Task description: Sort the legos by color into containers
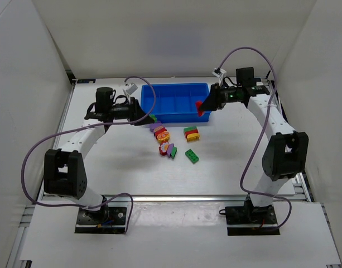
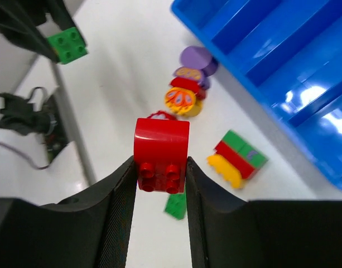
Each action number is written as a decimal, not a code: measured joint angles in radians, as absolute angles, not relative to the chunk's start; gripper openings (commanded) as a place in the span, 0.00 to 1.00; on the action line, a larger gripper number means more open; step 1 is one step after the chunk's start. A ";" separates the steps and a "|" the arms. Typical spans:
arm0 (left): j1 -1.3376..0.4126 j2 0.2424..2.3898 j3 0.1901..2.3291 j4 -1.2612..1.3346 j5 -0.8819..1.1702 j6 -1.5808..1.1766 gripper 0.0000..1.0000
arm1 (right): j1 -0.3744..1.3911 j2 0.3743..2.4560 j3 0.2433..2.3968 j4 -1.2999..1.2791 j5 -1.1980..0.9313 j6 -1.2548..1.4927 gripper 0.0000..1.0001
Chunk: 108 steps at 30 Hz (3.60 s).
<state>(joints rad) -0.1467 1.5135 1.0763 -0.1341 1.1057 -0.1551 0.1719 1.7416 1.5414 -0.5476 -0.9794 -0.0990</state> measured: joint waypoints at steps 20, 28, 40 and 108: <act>-0.025 1.465 1.090 -0.180 1.031 -0.147 0.21 | 0.383 2.183 1.840 -0.297 -0.401 0.025 0.13; -0.022 1.457 1.090 -0.202 1.028 -0.136 0.21 | 0.401 2.233 1.887 -0.273 -0.294 0.022 0.50; -0.071 1.466 1.111 -0.154 0.988 -0.149 0.21 | 0.413 2.230 1.887 -0.198 -0.175 -0.011 0.81; -0.423 2.275 2.300 -0.238 0.364 -0.137 0.84 | 0.289 1.366 1.122 -0.529 -0.470 -0.111 0.78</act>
<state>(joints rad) -0.4232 2.2749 2.3005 -0.2382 0.3641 -0.1371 0.2886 1.3659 1.1217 -0.5285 -0.4702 -0.1112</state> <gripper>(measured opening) 0.845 0.788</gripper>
